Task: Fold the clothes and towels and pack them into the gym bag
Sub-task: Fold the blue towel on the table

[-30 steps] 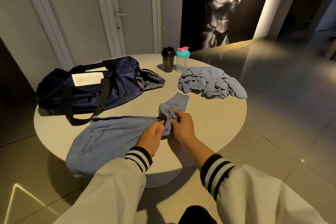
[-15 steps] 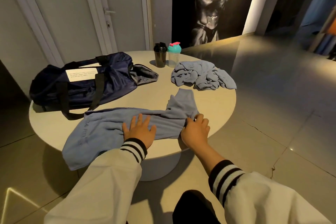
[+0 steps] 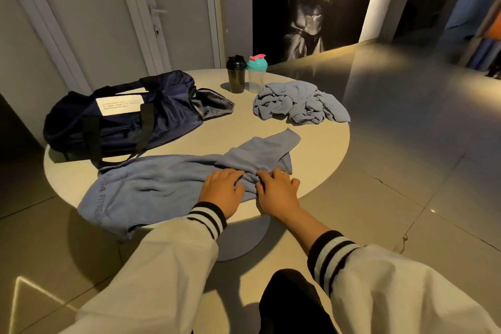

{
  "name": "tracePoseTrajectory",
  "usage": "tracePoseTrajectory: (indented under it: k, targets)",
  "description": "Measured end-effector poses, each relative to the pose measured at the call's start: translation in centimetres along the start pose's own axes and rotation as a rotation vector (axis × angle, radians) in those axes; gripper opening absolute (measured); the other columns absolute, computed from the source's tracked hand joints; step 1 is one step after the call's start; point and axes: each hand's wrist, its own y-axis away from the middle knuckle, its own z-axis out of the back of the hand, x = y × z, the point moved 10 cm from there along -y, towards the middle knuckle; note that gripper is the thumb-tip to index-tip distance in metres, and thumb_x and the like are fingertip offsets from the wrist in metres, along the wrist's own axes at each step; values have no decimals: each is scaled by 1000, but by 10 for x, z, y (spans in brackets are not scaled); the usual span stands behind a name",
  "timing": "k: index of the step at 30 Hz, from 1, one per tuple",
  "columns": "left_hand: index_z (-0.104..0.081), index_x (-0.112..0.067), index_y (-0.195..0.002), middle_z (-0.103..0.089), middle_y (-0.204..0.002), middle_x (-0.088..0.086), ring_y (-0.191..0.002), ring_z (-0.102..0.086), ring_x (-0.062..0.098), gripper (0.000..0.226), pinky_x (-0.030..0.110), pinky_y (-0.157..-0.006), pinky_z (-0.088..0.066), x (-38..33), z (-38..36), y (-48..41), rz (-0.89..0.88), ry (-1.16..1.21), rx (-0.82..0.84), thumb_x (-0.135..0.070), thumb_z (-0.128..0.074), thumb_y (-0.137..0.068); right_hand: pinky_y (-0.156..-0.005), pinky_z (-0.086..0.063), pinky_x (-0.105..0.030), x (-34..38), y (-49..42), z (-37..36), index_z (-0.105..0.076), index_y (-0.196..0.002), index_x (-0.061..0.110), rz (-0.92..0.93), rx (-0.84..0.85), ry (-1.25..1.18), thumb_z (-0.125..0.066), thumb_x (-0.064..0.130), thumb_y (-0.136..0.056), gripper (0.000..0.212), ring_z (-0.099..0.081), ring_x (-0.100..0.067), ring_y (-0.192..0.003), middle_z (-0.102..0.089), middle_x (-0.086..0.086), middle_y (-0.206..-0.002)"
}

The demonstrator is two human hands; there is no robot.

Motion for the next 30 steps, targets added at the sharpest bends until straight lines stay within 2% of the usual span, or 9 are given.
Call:
tracePoseTrajectory:
  k: [3,7,12,15,20,24,27,29,30]
  targets:
    - [-26,-33,-156,-22,-165,-1,-151,-15,24,54,43,-124,-10,4,-21,-1,47,-48,166,-50,-27,-104,-91,-20,-42,4,0,-4,-37,-148,33,85,16,-10,-47,20,-98,53,-34,-32,-133,-51,-4,-133]
    - [-9,-42,-157,-3,-168,-4,-154,2,24,66,50,-123,1,7,-32,2,33,-142,296,-67,-24,-98,-111,-18,-57,-10,-5,-10,-13,-157,31,-45,75,-130,-34,45,-101,62,-21,-30,-147,-42,-3,-153]
    - [-42,-43,-143,-38,-154,-5,-143,-30,26,62,48,-119,-21,10,-18,3,4,56,197,-71,-37,-89,-113,-21,-57,-21,-2,-3,-23,-155,29,-83,69,7,-23,52,-103,57,-27,-36,-141,-36,-8,-154]
    - [-54,-32,-130,-52,-139,-1,-127,-45,26,44,44,-109,-38,23,0,-3,123,254,34,-56,-39,-97,-109,-20,-62,-50,5,13,-39,-135,27,-231,17,4,-19,47,-102,43,-34,-38,-132,-44,-11,-143]
    - [-49,-33,-137,-51,-142,-1,-129,-40,28,39,47,-108,-32,13,-5,-12,155,80,61,-45,-40,-102,-97,-25,-55,-53,6,40,-54,-90,21,-220,-35,197,-31,33,-101,28,-58,-32,-94,-59,-2,-84]
    - [-64,-39,-102,-60,-116,-10,-117,-41,23,17,40,-102,-31,-16,-10,-20,30,90,83,-45,-50,-96,-95,-22,-48,-32,-6,41,-59,-118,23,-91,-150,132,-47,37,-99,27,-44,-31,-117,-53,-7,-116]
    - [-63,-39,-70,-64,-83,-10,-90,-54,20,23,44,-88,-49,-21,-12,-23,-24,362,132,-41,-57,-92,-96,-26,-43,-12,-19,22,-57,-130,28,75,-29,-36,-41,36,-103,33,-45,-28,-123,-54,-4,-127]
    - [-64,-34,-73,-64,-78,-4,-74,-58,21,25,48,-77,-54,-15,-7,-27,15,522,127,-31,-55,-96,-95,-29,-43,-18,-24,7,-58,-123,28,35,96,-69,-32,39,-105,34,-48,-31,-119,-54,-4,-121]
    - [-65,-31,-84,-65,-88,0,-77,-60,21,20,47,-79,-55,-9,-2,-31,45,512,84,-29,-52,-99,-97,-29,-46,-27,-26,5,-58,-119,28,-29,122,-33,-28,42,-105,36,-46,-32,-119,-51,-5,-121]
